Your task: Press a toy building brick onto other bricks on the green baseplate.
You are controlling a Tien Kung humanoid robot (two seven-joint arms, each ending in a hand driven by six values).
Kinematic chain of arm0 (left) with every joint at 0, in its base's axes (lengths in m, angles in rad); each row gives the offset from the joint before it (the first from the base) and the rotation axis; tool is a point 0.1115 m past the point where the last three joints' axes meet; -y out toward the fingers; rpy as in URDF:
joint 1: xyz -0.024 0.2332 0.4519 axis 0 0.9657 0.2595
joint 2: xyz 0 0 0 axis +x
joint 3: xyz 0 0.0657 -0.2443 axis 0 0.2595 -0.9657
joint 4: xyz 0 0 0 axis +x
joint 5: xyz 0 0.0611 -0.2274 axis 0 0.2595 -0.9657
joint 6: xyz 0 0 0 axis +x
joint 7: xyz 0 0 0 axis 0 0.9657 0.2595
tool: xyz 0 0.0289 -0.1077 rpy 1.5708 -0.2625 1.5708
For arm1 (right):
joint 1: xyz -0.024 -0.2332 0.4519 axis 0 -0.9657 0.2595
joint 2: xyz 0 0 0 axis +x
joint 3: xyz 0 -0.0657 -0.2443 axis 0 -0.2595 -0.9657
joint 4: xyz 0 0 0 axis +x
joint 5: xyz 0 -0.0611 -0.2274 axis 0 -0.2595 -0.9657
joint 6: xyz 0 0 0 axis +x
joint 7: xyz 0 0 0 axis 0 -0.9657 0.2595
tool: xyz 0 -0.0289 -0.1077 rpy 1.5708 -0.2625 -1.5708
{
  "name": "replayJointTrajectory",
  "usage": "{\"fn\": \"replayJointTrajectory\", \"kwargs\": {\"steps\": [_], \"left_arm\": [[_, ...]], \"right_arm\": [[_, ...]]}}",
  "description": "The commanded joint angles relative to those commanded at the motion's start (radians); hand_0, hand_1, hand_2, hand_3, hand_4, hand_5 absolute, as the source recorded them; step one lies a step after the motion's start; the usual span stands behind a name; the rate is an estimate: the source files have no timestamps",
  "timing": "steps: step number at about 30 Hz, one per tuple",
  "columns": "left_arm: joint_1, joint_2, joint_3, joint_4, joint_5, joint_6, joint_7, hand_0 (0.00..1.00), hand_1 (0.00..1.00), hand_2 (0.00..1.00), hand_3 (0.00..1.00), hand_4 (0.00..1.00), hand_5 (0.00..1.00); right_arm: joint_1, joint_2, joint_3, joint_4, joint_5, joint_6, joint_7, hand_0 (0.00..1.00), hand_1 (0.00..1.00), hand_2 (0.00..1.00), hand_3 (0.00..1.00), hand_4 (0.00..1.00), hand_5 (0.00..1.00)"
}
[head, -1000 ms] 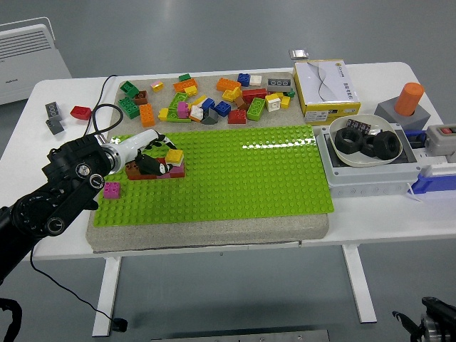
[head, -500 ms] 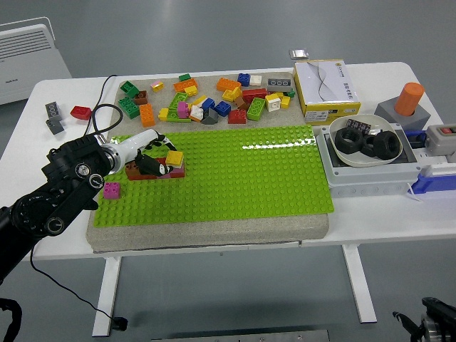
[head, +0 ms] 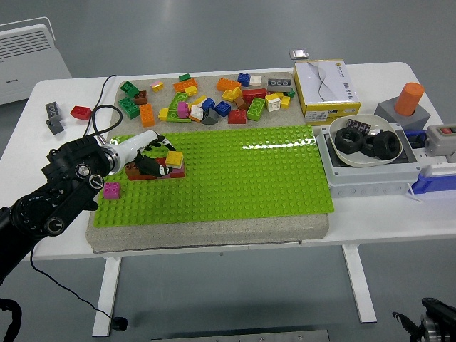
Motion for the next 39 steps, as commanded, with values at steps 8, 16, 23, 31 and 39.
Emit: {"fn": "replayJointTrajectory", "kwargs": {"steps": [8, 16, 23, 31, 39], "left_arm": [[-0.001, -0.001, -0.003, -0.003, -0.004, 0.003, 0.0, 0.959, 0.98, 0.968, 0.683, 0.828, 0.081], [0.0, -0.003, -0.003, -0.008, -0.009, 0.001, 0.002, 0.957, 0.982, 0.969, 0.697, 0.863, 0.105], [-0.001, -0.005, -0.002, -0.007, -0.012, 0.001, 0.003, 0.957, 0.983, 0.969, 0.696, 0.853, 0.083], [-0.004, -0.013, -0.002, 0.002, -0.021, 0.022, -0.004, 0.957, 0.983, 0.97, 0.692, 0.85, 0.097], [-0.008, -0.021, 0.003, 0.021, -0.035, 0.051, -0.017, 0.949, 0.978, 0.97, 0.719, 0.887, 0.133]], "right_arm": [[0.0, 0.0, 0.0, -0.001, -0.001, 0.001, 0.0, 0.594, 0.595, 0.644, 0.804, 0.979, 0.998], [0.002, -0.001, 0.0, -0.003, -0.002, 0.002, 0.0, 0.594, 0.593, 0.644, 0.802, 0.979, 0.998], [0.003, -0.001, 0.0, -0.006, -0.003, 0.003, 0.0, 0.594, 0.591, 0.643, 0.802, 0.979, 0.998], [0.003, 0.0, 0.002, -0.007, -0.006, 0.004, 0.0, 0.594, 0.591, 0.643, 0.801, 0.979, 0.998], [0.005, 0.001, 0.003, -0.008, -0.011, 0.006, 0.0, 0.594, 0.592, 0.643, 0.797, 0.979, 0.998]]}}
